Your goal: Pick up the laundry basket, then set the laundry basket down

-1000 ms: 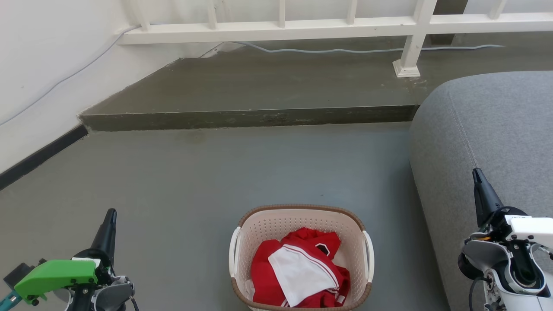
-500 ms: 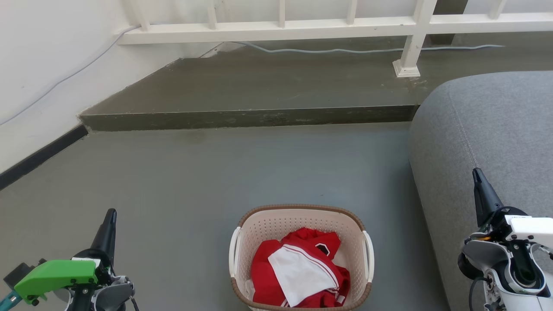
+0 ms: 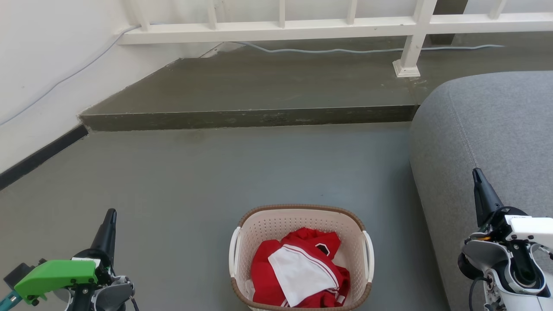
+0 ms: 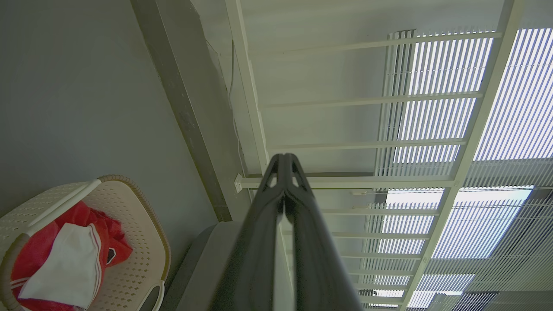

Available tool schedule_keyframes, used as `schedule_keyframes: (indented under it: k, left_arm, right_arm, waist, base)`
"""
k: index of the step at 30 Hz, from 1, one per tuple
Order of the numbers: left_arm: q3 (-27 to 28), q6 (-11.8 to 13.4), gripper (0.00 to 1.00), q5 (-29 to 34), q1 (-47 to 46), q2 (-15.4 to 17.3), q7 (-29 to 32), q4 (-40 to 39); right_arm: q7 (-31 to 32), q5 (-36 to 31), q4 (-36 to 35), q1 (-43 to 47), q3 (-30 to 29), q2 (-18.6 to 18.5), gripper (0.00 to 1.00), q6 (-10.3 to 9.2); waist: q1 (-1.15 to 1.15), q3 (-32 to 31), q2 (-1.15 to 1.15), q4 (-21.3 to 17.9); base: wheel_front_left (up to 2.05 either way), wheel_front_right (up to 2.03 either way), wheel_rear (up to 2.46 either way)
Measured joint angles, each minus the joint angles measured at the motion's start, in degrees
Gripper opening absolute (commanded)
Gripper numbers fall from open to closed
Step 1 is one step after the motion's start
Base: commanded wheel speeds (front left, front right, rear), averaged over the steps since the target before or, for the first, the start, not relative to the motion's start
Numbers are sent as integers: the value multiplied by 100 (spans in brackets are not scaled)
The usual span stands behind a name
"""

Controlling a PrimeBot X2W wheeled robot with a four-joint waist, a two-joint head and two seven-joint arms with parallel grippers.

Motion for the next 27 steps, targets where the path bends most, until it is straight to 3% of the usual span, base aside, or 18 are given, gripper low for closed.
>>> schedule_keyframes:
  k: [19,20,21,22,23,24,27]
  left_arm:
    - [0,0,0,0,0,0,0,0]
    - [0,0,100,0,0,0,0,0]
    - [-2,2,100,1,8,-1,0,19]
    - [-8,3,0,1,27,-14,-1,67]
    - [-12,3,0,1,70,-43,-1,133]
    - [-19,3,100,1,118,-77,-1,202]
    - [-55,4,100,1,227,-127,-5,276]
  right_arm:
    - [0,0,0,0,0,0,0,0]
    - [0,0,0,0,0,0,100,0]
    - [-1,-1,21,5,1,5,100,-7]
    - [-1,-1,69,25,2,23,0,-21]
    - [-1,-1,137,70,9,54,0,-24]
    - [-1,-1,202,131,19,83,100,-24]
    - [-3,0,282,272,43,142,100,-25]
  waist:
    - [0,0,0,0]
    - [0,0,0,0]
    - [0,0,0,0]
    - [0,0,0,0]
    - [0,0,0,0]
    - [0,0,0,0]
    - [0,2,0,0]
  base:
    - [0,0,0]
    - [0,0,0]
    - [0,0,0]
    - [0,0,0]
    - [0,0,0]
    - [0,0,0]
    - [0,0,0]
